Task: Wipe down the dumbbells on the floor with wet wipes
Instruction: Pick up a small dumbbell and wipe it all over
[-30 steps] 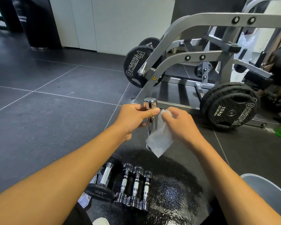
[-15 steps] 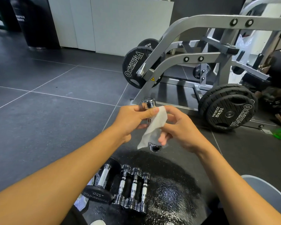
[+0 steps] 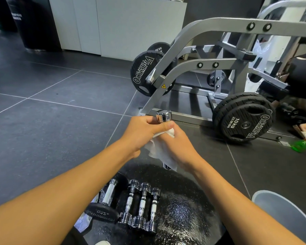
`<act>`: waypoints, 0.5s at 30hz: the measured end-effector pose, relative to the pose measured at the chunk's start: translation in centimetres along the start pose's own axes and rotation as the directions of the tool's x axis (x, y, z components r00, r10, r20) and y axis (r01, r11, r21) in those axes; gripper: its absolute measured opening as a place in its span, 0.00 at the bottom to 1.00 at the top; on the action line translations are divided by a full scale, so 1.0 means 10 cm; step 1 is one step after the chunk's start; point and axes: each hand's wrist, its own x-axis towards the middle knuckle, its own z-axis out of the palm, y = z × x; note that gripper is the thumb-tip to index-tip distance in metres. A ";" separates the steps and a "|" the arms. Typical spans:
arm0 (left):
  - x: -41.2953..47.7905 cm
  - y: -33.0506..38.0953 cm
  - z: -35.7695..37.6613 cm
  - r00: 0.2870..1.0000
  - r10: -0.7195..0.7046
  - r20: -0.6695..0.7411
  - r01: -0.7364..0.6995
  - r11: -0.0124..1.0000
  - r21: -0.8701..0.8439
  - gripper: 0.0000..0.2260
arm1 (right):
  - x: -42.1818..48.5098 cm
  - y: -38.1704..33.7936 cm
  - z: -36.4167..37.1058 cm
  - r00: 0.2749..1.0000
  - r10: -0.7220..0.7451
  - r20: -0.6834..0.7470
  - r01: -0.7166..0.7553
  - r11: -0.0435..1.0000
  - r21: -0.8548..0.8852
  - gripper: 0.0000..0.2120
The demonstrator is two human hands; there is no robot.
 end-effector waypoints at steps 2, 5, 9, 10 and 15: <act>0.01 -0.01 0.00 1.000 0.025 0.003 -0.025 0.999 0.037 0.12 | 0.03 0.02 0.00 0.999 0.052 0.002 -0.052 0.998 -0.025 0.16; 0.03 0.01 -0.01 0.999 0.018 0.028 -0.019 0.999 0.040 0.17 | 0.04 0.03 -0.05 0.975 0.180 0.132 -0.190 0.980 0.066 0.18; 0.04 0.00 -0.02 0.984 -0.014 0.175 0.021 0.999 -0.036 0.20 | 0.01 0.03 -0.21 0.871 0.248 0.424 -0.399 0.860 0.317 0.09; 0.04 -0.01 -0.02 0.977 -0.016 0.214 0.027 0.999 -0.045 0.21 | 0.01 0.04 -0.25 0.827 0.245 0.506 -0.445 0.836 0.323 0.11; 0.02 0.01 -0.07 0.956 0.058 0.287 -0.084 0.993 0.077 0.09 | 0.01 0.02 -0.30 0.865 0.328 0.381 -0.412 0.896 0.163 0.14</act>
